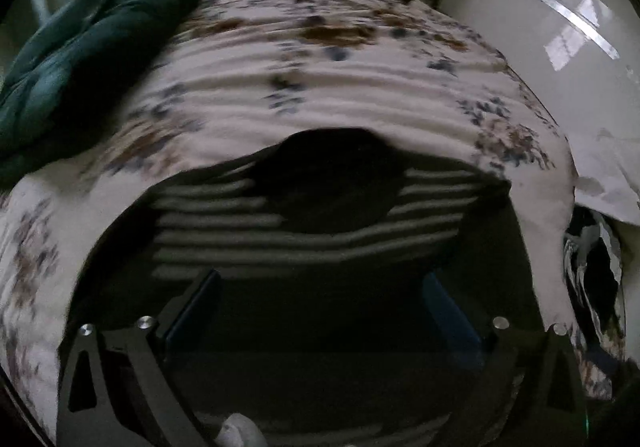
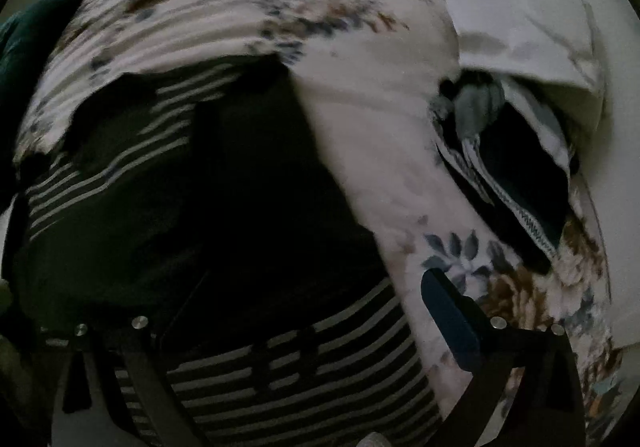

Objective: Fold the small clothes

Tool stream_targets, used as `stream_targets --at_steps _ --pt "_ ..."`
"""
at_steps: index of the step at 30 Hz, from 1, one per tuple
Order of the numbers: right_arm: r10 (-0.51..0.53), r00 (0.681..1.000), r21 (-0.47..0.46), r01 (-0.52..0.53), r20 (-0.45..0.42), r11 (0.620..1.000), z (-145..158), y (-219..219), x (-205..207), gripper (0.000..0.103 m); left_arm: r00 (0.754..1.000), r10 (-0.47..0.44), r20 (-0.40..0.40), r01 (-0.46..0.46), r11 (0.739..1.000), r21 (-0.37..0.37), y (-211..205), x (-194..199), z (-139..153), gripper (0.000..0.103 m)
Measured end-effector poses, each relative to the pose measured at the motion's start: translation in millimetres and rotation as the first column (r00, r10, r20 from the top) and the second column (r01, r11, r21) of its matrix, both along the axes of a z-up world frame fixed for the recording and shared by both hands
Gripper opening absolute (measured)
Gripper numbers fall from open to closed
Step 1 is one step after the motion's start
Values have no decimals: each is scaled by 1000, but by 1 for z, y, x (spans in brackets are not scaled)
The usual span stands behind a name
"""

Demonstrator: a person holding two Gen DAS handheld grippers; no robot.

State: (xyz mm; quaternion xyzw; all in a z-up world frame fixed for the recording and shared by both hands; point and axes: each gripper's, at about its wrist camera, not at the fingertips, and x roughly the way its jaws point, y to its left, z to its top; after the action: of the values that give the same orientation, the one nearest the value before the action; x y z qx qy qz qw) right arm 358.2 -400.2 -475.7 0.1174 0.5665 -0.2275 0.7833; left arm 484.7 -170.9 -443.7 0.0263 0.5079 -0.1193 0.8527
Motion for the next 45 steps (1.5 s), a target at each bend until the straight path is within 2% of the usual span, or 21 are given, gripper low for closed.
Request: stream_targets --at_steps 3,6,9,10,13,15,17,19,21,22,23,24,25,26,27,28,32,36,41,43,45 --pt "38 999 -1 -38 26 999 23 29 -10 103 997 74 -12 -74 997 -29 41 -31 16 103" --pt "64 997 17 -65 53 998 44 53 -21 103 983 177 -46 -179 982 -64 91 -73 27 103" --pt "111 992 55 -114 65 992 55 79 -40 103 948 304 -95 -311 948 -74 152 -122 32 103" --pt "132 990 67 -136 57 988 55 88 -46 103 928 355 -118 -364 929 -69 180 -144 30 103" --pt "205 979 100 -203 -11 974 42 115 -64 103 850 498 -171 -507 862 -9 253 -196 17 103" --pt "240 969 124 -231 -61 965 30 133 -75 103 758 617 -212 -625 780 37 316 -234 -1 102" --pt "264 960 138 -250 -91 958 18 146 -84 103 660 706 -257 -723 690 40 371 -264 -24 102" --pt "276 954 143 -259 -114 955 7 158 -88 103 574 757 -313 -794 608 14 417 -286 -49 101" --pt "283 949 154 -262 -139 953 -5 167 -89 103 527 772 -357 -828 561 -8 449 -300 -75 101" --pt "284 947 158 -260 -150 953 -11 169 -88 103 513 769 -382 -838 545 -29 457 -302 -86 101" --pt "282 946 160 -257 -160 953 -17 172 -86 103 507 755 -416 -846 529 -70 466 -304 -100 94" --pt "278 945 163 -251 -171 954 -23 176 -84 103 519 743 -424 -841 533 -94 467 -303 -106 90" --pt "276 944 164 -248 -179 955 -28 178 -82 103 539 733 -414 -828 550 -104 464 -299 -108 74" --pt "272 943 164 -243 -191 956 -33 181 -79 103 570 721 -394 -806 583 -99 460 -294 -107 47" --pt "262 943 171 -229 -206 958 -39 184 -76 103 610 699 -374 -779 616 -118 457 -289 -103 28" --pt "251 944 177 -216 -213 960 -42 186 -73 103 631 684 -367 -765 626 -150 457 -286 -99 4" --pt "220 947 172 -183 -233 968 -47 195 -66 103 638 697 -328 -770 587 -250 478 -281 -74 4" --pt "214 950 150 -183 -228 972 -43 209 -62 103 622 721 -305 -780 533 -328 522 -275 -49 4" --pt "209 952 151 -178 -223 972 -42 228 -58 103 615 741 -271 -777 511 -366 582 -248 -35 4" --pt "209 952 158 -176 -224 972 -44 237 -54 103 621 736 -268 -772 519 -366 598 -236 -39 4" --pt "208 953 166 -174 -222 971 -46 246 -52 103 610 736 -293 -781 498 -377 621 -220 -53 5"
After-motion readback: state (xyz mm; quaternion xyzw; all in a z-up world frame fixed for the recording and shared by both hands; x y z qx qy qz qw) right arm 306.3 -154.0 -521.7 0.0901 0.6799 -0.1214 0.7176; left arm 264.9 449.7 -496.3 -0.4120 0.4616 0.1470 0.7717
